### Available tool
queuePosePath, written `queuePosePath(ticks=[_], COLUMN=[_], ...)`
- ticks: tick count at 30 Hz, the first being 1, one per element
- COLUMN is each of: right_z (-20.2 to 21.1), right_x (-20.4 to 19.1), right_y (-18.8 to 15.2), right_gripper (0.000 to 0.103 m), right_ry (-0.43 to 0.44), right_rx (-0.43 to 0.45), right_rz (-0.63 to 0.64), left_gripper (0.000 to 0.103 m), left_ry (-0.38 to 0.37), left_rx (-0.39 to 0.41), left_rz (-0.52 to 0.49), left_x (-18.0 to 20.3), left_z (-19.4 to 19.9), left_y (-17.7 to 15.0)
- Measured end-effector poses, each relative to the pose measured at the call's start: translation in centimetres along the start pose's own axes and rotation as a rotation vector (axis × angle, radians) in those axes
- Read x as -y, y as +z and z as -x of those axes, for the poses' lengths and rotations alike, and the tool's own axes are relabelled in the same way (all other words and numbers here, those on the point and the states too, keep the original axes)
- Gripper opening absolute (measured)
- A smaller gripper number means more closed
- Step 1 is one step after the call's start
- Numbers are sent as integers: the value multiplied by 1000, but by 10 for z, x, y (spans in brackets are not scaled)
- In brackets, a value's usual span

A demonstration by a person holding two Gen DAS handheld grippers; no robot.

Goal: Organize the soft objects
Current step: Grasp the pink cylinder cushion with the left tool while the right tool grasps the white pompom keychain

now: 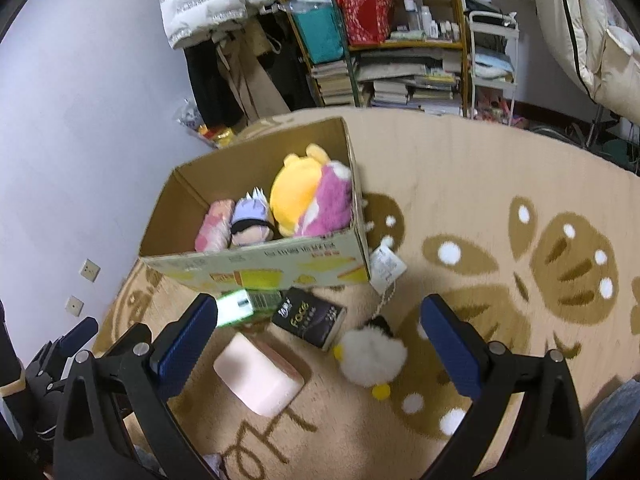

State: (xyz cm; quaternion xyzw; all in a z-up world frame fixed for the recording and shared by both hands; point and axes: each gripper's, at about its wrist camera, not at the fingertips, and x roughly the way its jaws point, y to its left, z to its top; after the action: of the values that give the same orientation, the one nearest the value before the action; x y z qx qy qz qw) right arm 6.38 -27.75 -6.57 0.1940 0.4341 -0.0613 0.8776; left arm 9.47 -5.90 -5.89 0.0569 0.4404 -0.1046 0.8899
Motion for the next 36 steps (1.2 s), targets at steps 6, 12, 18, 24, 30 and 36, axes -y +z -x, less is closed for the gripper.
queuePosePath(ticks=[6,12,18,24,30,36], right_z=[-15,-28,-41,-56,-64,-75], right_x=[4,7,11,13,17,30], right_y=[-4,-8,-9,-14,-17,-17], right_gripper=[103,103,103,103,103,103], right_ry=[-20,-33,-24,-43,-55,-59], right_rx=[-55,-97,-143,-209,-241,-279], right_rz=[-20,-33,-58,-54,-71,-132], left_gripper=[98,98,98,98,98,98], left_ry=[-3,-12,-44,-60,-78,-99], left_rx=[-20,-38,-62,-99,-141,-176], left_rz=[2,-5,-24,-47,-77,-97], left_x=[2,8,17,27,38,48], left_z=[-12,-21,-31,-43,-57,-68], left_y=[-3,-4,-9,-13,-16,-19])
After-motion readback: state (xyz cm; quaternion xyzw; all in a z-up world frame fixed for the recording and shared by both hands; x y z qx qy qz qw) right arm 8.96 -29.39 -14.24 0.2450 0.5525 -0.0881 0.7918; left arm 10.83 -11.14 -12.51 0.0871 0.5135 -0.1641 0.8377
